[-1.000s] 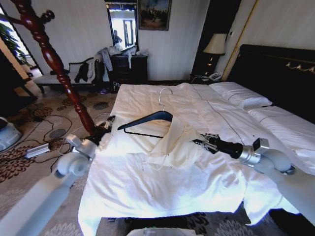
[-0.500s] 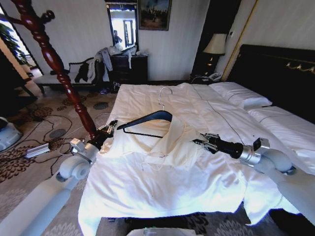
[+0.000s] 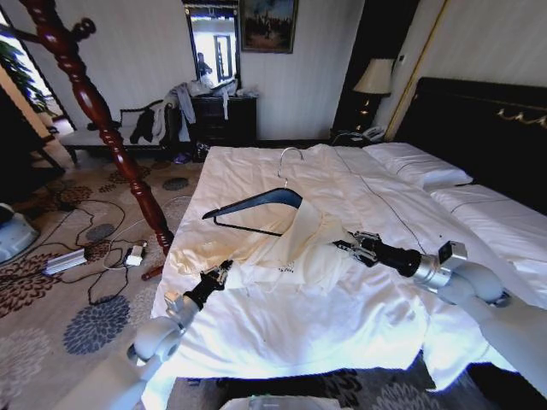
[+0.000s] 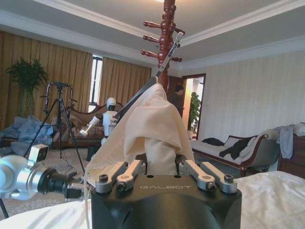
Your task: Pick up the clothes from the bed and hang them on the clothes hanger.
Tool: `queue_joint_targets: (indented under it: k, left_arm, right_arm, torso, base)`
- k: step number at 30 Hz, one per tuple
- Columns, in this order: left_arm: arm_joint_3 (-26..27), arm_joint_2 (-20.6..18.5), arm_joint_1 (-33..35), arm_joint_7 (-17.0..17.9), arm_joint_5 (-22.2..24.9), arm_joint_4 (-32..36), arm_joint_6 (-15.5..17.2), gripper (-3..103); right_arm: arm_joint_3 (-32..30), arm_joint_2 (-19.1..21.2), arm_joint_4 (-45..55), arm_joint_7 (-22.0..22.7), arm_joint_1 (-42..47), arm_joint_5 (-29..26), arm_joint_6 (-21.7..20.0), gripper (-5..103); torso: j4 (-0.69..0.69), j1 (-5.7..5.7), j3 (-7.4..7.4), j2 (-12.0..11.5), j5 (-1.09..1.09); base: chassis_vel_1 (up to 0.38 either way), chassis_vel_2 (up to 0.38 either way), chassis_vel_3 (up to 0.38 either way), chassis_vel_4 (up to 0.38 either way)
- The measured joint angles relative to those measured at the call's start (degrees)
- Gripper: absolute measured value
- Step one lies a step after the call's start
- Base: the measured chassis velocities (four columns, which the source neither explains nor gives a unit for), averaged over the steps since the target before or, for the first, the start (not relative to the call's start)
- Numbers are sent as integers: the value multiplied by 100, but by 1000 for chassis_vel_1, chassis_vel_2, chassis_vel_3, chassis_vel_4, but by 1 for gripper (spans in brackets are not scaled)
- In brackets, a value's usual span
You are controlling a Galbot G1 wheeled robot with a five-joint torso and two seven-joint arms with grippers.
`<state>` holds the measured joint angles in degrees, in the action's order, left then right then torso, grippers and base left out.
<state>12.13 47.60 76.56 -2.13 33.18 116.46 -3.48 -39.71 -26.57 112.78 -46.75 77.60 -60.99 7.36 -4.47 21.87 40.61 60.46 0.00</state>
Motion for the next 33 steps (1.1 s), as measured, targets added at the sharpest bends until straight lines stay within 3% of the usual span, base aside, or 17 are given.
queue_joint_targets:
  k: [3, 5, 6, 11, 13, 16, 18, 20, 28, 33]
  left_arm:
    - [36, -24, 111, -42, -61, 37, -24, 24]
    - [43, -30, 200, -94, -61, 52, -13, 35]
    - [43, -30, 200, -94, -61, 52, -13, 35]
    - [89, 61, 296, -142, -19, 54, 19, 62]
    - [96, 62, 304, -142, -15, 55, 19, 62]
    - [149, 54, 335, -147, 3, 62, -5, 79]
    - [170, 47, 341, -148, 14, 70, -13, 81]
    - [272, -10, 367, -152, 112, 137, -24, 84]
    - [462, -289, 448, -180, 385, 286, -34, 77]
    - [497, -345, 470, -225, 458, 268, -57, 64]
  right_arm:
    - [-36, 29, 65, 13, 0, -27, -4, 23]
    - [-59, 48, 94, 23, 0, -45, -6, 23]
    - [-59, 48, 94, 23, 0, -45, -6, 23]
    - [-97, 55, 183, 33, 26, -53, -10, 23]
    - [-102, 52, 193, 33, 35, -53, -9, 23]
    - [-135, 40, 229, 31, 72, -38, -10, 23]
    - [-147, 40, 233, 31, 78, -37, -9, 23]
    - [-181, 50, 236, 28, 89, -32, -9, 23]
    - [-204, 64, 144, 22, 59, -18, 0, 23]
    - [-195, 67, -12, 3, -2, 5, 18, 23]
  torso:
    - [0, 0, 0, 0, 0]
    - [1, 0, 0, 0, 0]
    - [1, 0, 0, 0, 0]
    - [0, 0, 0, 0, 0]
    - [0, 0, 0, 0, -1]
    - [0, 0, 0, 0, -1]
    - [1, 0, 0, 0, -1]
    - [0, 0, 0, 0, -1]
    - [1, 0, 0, 0, 0]
    - [0, 1, 0, 0, -1]
  base:
    - [0, 0, 0, 0]
    - [0, 0, 0, 0]
    - [0, 0, 0, 0]
    - [0, 0, 0, 0]
    - [0, 0, 0, 0]
    - [0, 0, 0, 0]
    - [0, 0, 0, 0]
    - [0, 0, 0, 0]
    - [0, 0, 0, 0]
    - [0, 0, 0, 0]
